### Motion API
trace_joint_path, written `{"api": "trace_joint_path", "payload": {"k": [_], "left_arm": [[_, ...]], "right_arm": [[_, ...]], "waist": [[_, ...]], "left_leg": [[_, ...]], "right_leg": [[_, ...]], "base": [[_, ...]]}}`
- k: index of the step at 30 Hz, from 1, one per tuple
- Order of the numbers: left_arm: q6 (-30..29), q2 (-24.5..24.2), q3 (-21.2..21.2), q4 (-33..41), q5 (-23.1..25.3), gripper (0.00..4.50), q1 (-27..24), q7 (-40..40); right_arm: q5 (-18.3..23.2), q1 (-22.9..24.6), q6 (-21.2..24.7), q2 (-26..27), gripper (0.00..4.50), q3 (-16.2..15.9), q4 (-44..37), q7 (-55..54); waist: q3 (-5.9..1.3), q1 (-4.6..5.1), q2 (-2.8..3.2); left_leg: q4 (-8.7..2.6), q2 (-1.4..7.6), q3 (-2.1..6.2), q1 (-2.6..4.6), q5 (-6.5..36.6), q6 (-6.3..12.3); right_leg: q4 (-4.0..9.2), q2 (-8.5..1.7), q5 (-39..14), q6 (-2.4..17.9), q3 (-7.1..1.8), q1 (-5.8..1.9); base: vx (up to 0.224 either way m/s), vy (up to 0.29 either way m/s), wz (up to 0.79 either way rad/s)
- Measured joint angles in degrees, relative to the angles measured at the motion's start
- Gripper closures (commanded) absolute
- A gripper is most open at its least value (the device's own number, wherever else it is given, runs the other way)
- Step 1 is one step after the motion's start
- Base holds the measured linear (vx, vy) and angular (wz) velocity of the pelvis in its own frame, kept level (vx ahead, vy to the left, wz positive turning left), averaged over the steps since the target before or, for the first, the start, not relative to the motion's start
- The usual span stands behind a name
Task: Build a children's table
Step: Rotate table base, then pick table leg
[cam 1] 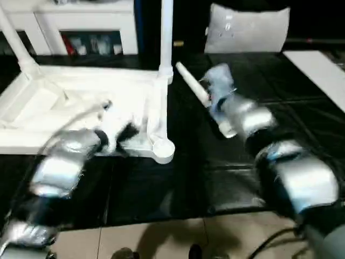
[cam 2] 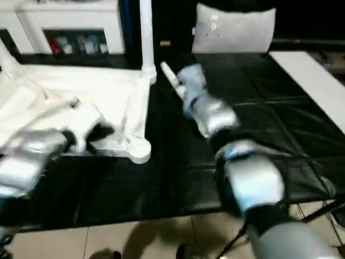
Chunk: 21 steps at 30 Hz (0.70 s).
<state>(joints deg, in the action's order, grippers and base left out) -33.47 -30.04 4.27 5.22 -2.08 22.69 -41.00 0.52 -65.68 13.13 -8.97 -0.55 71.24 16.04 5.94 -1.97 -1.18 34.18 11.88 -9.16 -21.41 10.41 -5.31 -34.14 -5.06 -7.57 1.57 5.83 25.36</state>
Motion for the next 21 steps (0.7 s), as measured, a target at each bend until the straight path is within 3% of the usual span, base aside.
{"api": "trace_joint_path", "payload": {"k": [2, 4, 8, 10, 17, 21], "left_arm": [[-1.8, -1.2, -1.1, 5.0, -1.0, 3.58, -1.7, -1.4], [-4.3, -2.8, -1.8, 10.2, -2.5, 3.38, -3.9, -3.0], [-6.7, -4.1, -1.9, 14.2, -3.9, 3.13, -5.9, -4.0], [-8.2, -5.3, -1.9, 16.6, -4.7, 2.89, -7.5, -4.0], [-11.5, -7.6, -3.3, 20.9, -6.1, 2.58, -8.9, -4.6], [-11.7, -8.9, -3.3, 20.9, -7.2, 2.49, -8.4, -5.7]], "right_arm": [[-0.8, -0.1, 0.0, -0.2, 0.00, -0.1, 1.7, -0.7], [-1.5, -0.3, 0.0, -0.6, 0.00, -0.1, 3.2, -1.7], [-1.9, -1.1, 0.1, -0.7, 0.00, -0.1, 4.2, -3.0], [-2.5, -1.8, 0.2, -0.8, 0.00, -0.1, 4.3, -2.9], [-3.8, -3.9, 4.5, -1.3, 0.00, -0.1, 5.0, 1.2], [-3.4, -4.9, 9.8, -2.7, 0.40, 0.3, 5.5, 2.7]], "waist": [[0.38, 0.09, -0.16], [1.40, 0.10, -0.37], [3.05, -0.05, -0.90], [3.49, -0.01, -1.24], [4.01, -0.11, -1.41], [4.06, -0.44, -1.33]], "left_leg": [[-0.01, 0.00, -0.09, -0.51, 0.0, 0.00], [-0.03, 0.00, -0.30, -0.76, 0.0, 0.01], [-0.11, 0.00, -0.45, -0.95, 0.0, 0.01], [-0.11, -0.01, -0.55, -1.24, 0.0, 0.01], [-0.11, 0.01, -0.61, -1.23, 0.0, 0.01], [-0.11, 0.00, -0.60, -1.06, 0.0, -0.04]], "right_leg": [[-0.04, 0.00, 0.1, 0.2, -0.06, 0.51], [-0.05, 0.00, 0.1, 0.2, -0.07, 0.78], [-0.09, 0.00, 0.1, 0.2, -0.15, 1.10], [-0.25, -0.02, 0.0, 0.3, -0.33, 1.58], [-0.34, 0.00, 0.0, 0.4, -0.35, 1.65], [-0.46, -0.01, 0.0, 0.4, -0.40, 1.56]], "base": [[0.000, 0.000, 0.00], [0.000, 0.000, 0.00], [0.000, 0.000, 0.00], [0.000, 0.000, 0.00], [0.000, 0.000, 0.00], [0.000, 0.000, 0.00]]}}
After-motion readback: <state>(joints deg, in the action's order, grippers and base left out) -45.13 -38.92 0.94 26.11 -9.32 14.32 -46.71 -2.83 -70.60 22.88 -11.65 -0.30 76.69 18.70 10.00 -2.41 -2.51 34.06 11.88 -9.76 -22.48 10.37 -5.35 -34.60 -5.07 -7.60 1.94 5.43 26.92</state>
